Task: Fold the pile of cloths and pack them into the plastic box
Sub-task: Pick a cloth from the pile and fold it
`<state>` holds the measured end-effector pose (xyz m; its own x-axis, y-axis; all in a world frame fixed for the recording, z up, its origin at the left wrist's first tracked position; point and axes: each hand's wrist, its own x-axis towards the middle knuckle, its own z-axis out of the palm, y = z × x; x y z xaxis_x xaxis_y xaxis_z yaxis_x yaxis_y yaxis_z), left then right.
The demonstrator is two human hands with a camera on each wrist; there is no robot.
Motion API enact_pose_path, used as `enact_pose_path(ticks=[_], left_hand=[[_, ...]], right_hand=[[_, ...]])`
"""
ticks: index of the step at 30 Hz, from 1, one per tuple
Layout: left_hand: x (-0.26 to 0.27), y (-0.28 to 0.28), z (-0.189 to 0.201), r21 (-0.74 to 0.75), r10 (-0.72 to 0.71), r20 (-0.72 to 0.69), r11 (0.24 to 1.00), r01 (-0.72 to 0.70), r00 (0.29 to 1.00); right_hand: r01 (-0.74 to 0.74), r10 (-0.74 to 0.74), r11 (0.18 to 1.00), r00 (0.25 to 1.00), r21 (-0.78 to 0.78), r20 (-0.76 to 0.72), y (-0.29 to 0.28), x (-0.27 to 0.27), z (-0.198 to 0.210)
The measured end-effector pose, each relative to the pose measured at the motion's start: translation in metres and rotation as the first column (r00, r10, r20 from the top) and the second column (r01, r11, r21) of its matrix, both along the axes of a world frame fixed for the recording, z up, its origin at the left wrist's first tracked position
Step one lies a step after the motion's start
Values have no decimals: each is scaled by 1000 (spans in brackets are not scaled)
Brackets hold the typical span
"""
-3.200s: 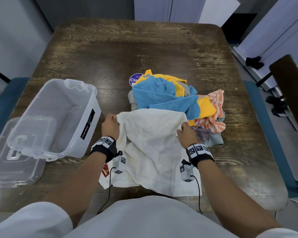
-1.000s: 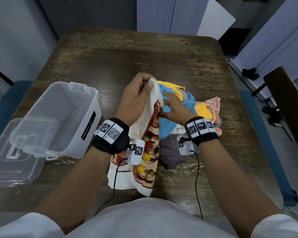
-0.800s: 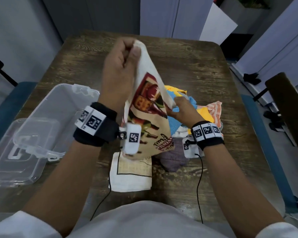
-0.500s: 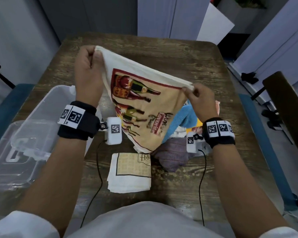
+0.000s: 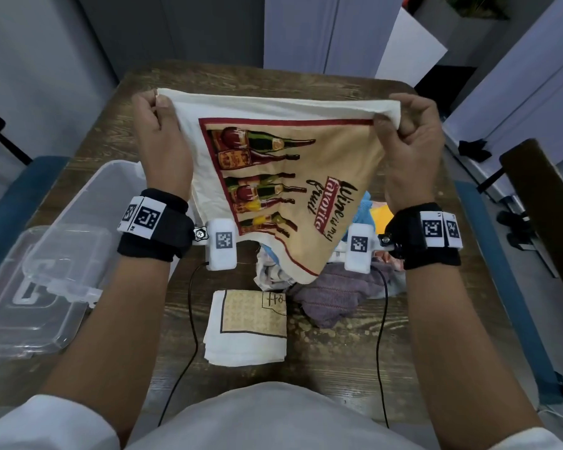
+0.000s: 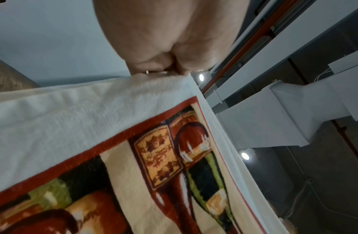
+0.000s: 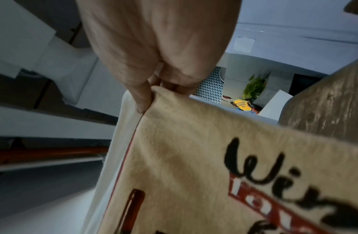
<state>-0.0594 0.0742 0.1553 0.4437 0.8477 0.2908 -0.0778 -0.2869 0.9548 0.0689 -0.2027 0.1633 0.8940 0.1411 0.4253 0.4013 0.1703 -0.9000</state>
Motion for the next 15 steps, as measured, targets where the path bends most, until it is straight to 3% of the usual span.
enact_pose_path(ticks=[4,15], left_hand=[[-1,-3,-2,7,-1,-22,1000,1,1000],[-4,-5,-22,101,-22,-106,994,33,994]], right_hand=[[13,-5,995,997,98,-82,0,1,-2],[123,-124,989,992,-81,-12,2,-10,-8]])
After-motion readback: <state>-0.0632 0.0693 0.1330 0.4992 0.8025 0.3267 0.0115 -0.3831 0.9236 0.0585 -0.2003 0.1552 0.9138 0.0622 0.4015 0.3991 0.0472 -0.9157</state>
